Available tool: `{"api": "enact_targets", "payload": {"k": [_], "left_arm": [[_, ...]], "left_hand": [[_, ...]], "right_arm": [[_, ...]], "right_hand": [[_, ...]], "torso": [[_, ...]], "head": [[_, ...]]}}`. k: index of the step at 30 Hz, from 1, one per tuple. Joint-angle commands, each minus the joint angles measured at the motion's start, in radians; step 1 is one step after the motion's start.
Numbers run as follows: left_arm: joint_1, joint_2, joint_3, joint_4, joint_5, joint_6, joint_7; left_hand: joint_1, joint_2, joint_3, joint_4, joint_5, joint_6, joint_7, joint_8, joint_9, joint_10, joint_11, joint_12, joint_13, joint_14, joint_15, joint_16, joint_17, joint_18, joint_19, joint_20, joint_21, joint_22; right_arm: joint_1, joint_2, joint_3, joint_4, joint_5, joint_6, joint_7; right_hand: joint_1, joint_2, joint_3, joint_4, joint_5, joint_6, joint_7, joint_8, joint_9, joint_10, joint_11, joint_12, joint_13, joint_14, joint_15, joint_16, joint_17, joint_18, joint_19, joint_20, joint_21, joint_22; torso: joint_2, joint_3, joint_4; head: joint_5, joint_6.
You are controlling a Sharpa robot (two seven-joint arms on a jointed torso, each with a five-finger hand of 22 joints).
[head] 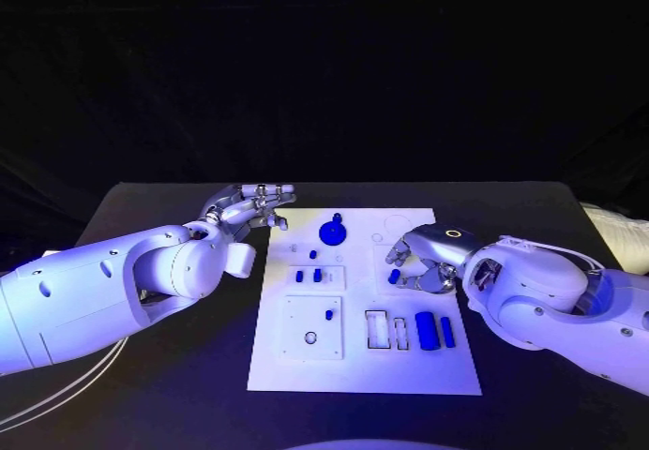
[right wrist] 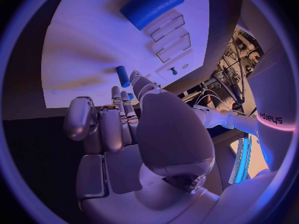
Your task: Assemble the parts on the task board
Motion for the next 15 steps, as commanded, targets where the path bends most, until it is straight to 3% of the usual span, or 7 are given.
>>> {"api": "enact_targets", "payload": {"k": [1,6,15], "left_arm": [[0.000,0.000,0.000,0.001,-0.004,0.021,0.006],[0.000,-0.001,0.000,0.002,-0.004,0.021,0.006],[0.000,-0.002,0.000,0.003,-0.004,0.022,0.006]], "left_hand": [[-0.005,-0.001,-0.004,-0.004,-0.001,-0.008,0.000,-0.001,-0.001,-0.004,0.000,0.007,-0.001,-0.007,0.001,0.007,-0.001,0.017,-0.007,0.002,-0.001,0.002],[-0.005,-0.001,-0.004,-0.004,-0.001,-0.008,0.000,-0.001,-0.001,-0.004,0.000,0.007,-0.001,-0.007,0.001,0.007,-0.001,0.017,-0.007,0.002,-0.001,0.002],[-0.005,-0.001,-0.004,-0.004,-0.001,-0.008,0.000,-0.001,-0.001,-0.004,0.000,0.007,-0.001,-0.007,0.001,0.007,-0.001,0.017,-0.007,0.002,-0.001,0.002]], "right_arm": [[-0.004,0.004,0.000,-0.001,-0.017,0.063,-0.014],[-0.006,0.011,-0.001,-0.011,-0.023,0.082,-0.020],[-0.012,0.029,-0.002,-0.020,-0.027,0.077,-0.015]], "right_hand": [[0.012,0.015,-0.003,0.000,0.008,0.014,0.001,0.003,0.002,0.031,-0.002,0.014,-0.001,0.038,0.004,-0.005,0.001,0.010,0.003,0.010,-0.003,0.002],[0.031,0.035,0.022,-0.001,0.007,0.049,0.010,0.012,0.006,0.067,-0.005,0.023,-0.005,0.039,0.004,-0.002,0.003,0.010,0.007,0.012,0.000,0.008],[0.041,0.048,0.059,0.005,0.002,0.098,0.006,0.022,0.010,0.119,-0.018,0.022,-0.005,0.041,-0.005,0.004,0.011,0.006,0.020,0.005,0.012,0.026]], "torso": [[0.001,-0.0003,-0.0008],[0.000,-0.0010,-0.0010],[0.001,0.0006,0.0002]], "head": [[0.002,-0.001],[0.001,-0.002],[0.003,-0.004]]}}
